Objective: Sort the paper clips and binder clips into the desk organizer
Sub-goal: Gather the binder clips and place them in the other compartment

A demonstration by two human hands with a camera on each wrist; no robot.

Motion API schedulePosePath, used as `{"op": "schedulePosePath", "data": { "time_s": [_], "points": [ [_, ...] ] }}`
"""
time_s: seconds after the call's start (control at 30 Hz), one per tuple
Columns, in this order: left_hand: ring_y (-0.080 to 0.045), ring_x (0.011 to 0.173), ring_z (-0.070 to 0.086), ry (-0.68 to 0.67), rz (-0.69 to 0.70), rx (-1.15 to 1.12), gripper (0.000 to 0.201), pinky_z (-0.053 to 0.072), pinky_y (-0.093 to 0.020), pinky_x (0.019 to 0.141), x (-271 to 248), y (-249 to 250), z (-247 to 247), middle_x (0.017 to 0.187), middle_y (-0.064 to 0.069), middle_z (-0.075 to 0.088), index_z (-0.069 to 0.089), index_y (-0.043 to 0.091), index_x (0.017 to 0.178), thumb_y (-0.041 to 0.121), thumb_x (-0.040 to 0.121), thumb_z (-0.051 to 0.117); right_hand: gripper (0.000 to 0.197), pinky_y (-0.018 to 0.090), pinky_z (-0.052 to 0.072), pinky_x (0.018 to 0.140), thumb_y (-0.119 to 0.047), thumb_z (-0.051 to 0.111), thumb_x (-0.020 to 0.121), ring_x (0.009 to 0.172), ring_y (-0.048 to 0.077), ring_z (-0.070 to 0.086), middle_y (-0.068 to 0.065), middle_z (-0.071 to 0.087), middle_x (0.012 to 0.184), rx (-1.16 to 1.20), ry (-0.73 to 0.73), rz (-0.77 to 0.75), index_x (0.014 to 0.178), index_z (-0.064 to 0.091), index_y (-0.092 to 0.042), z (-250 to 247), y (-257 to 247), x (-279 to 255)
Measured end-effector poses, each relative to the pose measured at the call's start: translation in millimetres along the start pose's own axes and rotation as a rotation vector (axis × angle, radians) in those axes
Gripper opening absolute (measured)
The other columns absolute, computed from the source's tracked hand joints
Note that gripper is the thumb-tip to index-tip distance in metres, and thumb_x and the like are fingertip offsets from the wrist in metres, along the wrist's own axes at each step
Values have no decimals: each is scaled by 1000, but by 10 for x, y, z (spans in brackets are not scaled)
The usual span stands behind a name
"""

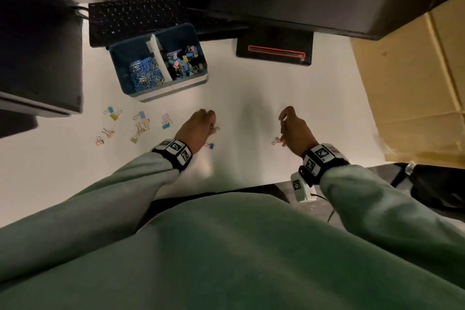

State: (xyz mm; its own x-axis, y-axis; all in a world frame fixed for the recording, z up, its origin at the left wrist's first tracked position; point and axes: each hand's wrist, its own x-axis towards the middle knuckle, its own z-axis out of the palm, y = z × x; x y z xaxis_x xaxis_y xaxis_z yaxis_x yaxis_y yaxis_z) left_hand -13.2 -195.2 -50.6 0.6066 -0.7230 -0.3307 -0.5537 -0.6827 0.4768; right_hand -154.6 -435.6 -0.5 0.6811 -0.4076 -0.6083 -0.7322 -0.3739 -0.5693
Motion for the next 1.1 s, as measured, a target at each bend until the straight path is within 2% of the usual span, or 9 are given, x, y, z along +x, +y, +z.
{"op": "schedulePosePath", "data": {
  "time_s": [0.07,0.2,0.43,0.57,0.63,0.73,0.8,0.97,1.1],
  "points": [
    [-32,81,50,7,27,35,16,46,-43,69,-3,-4,7,89,-18,50,51,2,91,14,89,61,8,42,47,62,-16,37,98,65,31,56,7,58,79,-278,14,3,104,32,-13,-14,81,-104],
    [-31,82,50,-19,61,99,12,41,-33,65,-47,-3,45,90,-18,47,52,2,97,10,91,56,44,41,47,72,-49,46,96,87,38,63,13,62,99,-425,-21,76,118,29,-14,215,196,-119],
    [-33,69,56,148,-25,-70,7,49,-38,65,-88,161,-319,86,-17,54,56,1,92,8,89,56,16,38,41,62,-9,38,98,69,33,56,19,63,91,-416,-73,-5,111,28,-10,381,128,-16],
    [-13,73,55,471,-89,-244,2,43,-11,66,39,187,-934,85,-3,60,62,8,89,9,88,63,12,42,53,62,-7,41,93,71,37,66,20,61,87,-329,-145,23,103,36,-7,360,-37,32],
    [-10,75,55,553,-150,-278,4,43,-11,69,214,74,-1202,88,-2,62,63,9,92,11,89,62,10,38,57,56,-8,40,95,59,31,64,19,58,80,-168,-203,-12,99,48,-2,270,-279,53],
    [-19,90,60,470,-218,-196,20,51,-31,84,346,-129,-1382,107,-10,62,62,12,105,11,86,65,20,31,57,50,-7,39,97,52,20,60,17,53,78,28,-199,-157,95,57,0,210,-856,203],
    [-20,95,58,467,-210,-150,27,49,-31,87,263,-179,-1389,114,-12,57,60,13,111,9,84,64,21,35,59,55,-8,39,97,56,19,59,14,52,79,118,-151,-268,97,58,0,204,-1343,327],
    [-21,76,61,428,-216,-138,7,51,-32,70,-305,-370,-1035,93,-6,62,59,18,90,13,88,56,20,42,59,68,-15,43,97,73,25,64,-2,57,77,85,-39,-469,98,60,-3,338,-2365,591],
    [-36,84,59,178,-404,-64,32,50,-41,76,-545,-534,-569,114,-18,46,51,13,122,18,90,57,25,33,49,86,-21,53,95,100,26,58,11,52,119,-272,-19,-545,117,54,-8,538,-2523,688]
  ]
}}
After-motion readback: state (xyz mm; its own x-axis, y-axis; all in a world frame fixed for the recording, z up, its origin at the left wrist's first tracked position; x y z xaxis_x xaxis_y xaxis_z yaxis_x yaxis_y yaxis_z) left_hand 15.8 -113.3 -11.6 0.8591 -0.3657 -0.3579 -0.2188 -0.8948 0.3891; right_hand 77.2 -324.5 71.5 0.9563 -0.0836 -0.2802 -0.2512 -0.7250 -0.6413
